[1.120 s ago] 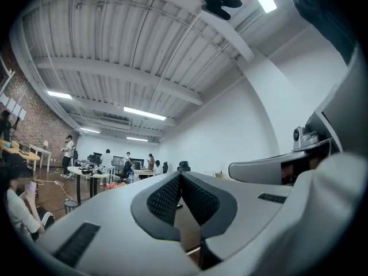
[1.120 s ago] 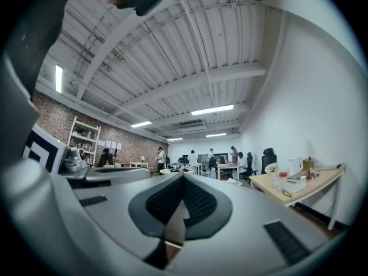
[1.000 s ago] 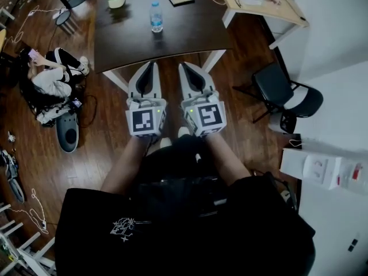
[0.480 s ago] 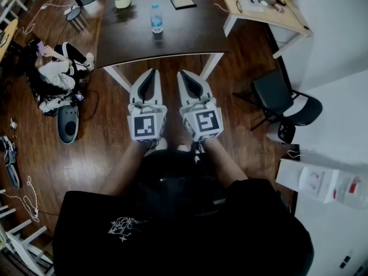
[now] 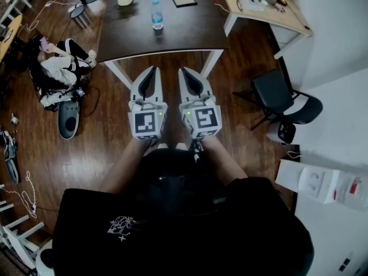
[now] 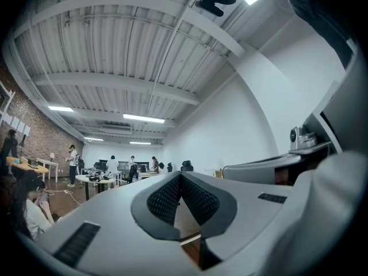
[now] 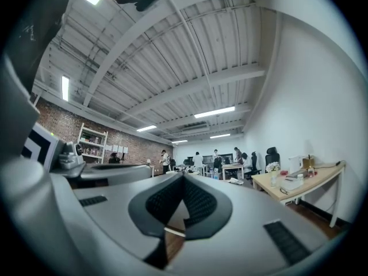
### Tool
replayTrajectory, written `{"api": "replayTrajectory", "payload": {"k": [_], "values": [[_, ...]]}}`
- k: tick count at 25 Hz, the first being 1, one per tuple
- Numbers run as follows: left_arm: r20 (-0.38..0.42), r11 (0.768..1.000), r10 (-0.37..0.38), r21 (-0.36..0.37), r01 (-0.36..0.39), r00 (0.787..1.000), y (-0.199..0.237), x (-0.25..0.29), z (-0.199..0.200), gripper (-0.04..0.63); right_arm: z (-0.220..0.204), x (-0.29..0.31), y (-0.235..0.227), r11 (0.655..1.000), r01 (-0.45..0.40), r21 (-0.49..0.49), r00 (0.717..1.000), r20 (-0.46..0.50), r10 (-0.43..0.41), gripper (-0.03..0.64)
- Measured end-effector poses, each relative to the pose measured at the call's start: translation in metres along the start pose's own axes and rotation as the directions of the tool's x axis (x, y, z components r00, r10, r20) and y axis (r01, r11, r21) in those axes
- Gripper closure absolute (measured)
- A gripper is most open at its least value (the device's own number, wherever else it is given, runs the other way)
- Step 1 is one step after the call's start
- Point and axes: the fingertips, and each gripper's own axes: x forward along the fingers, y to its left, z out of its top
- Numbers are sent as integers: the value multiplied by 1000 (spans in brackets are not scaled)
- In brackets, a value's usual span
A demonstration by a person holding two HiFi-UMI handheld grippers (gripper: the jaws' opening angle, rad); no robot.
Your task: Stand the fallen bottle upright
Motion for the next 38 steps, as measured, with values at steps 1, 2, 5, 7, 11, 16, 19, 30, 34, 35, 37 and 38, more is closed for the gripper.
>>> {"api": "replayTrajectory", "payload": {"k": [1, 2, 5, 7, 11, 16, 19, 30, 34, 35, 37, 38], "values": [[-2, 1000, -2, -8, 2, 1000, 1, -3, 0, 609, 3, 0, 2, 1000, 3, 2, 1000, 1, -3, 605], [-2, 1000, -3, -15, 3, 1000, 3, -6, 0, 609, 6, -1, 5, 1000, 4, 1, 1000, 3, -4, 606], [-14, 1000, -10, -11, 10, 1000, 6, -12, -4, 609, 13, 0, 10, 1000, 0, -19, 1000, 21, 1, 606], [-13, 1000, -12, -15, 12, 1000, 8, -11, -4, 609, 14, 2, 12, 1000, -3, -16, 1000, 25, 4, 606], [-6, 1000, -12, -22, 12, 1000, 11, -10, -5, 609, 7, 4, 17, 1000, -8, -9, 1000, 0, 8, 606], [-1, 1000, -14, -26, 14, 1000, 9, -7, -2, 609, 10, 5, 13, 1000, -8, -19, 1000, 1, 8, 606], [-1, 1000, -13, -25, 13, 1000, 8, -6, -2, 609, 7, 5, 11, 1000, -2, -19, 1000, -7, 2, 606], [3, 1000, -17, -16, 17, 1000, 6, -9, 0, 609, 10, 2, 14, 1000, -9, -21, 1000, 3, 9, 606], [12, 1000, -20, -15, 20, 1000, 4, -12, 3, 609, 11, 0, 14, 1000, -7, -31, 1000, 11, 7, 606], [13, 1000, -20, -18, 21, 1000, 3, -13, 4, 609, 11, -1, 14, 1000, -6, -31, 1000, 10, 6, 606], [12, 1000, -20, -17, 20, 1000, 3, -14, 6, 609, 12, -3, 15, 1000, -7, -29, 1000, 8, 7, 606], [11, 1000, -18, -16, 18, 1000, 3, -15, 6, 609, 12, -4, 15, 1000, -7, -29, 1000, 7, 8, 606]]}}
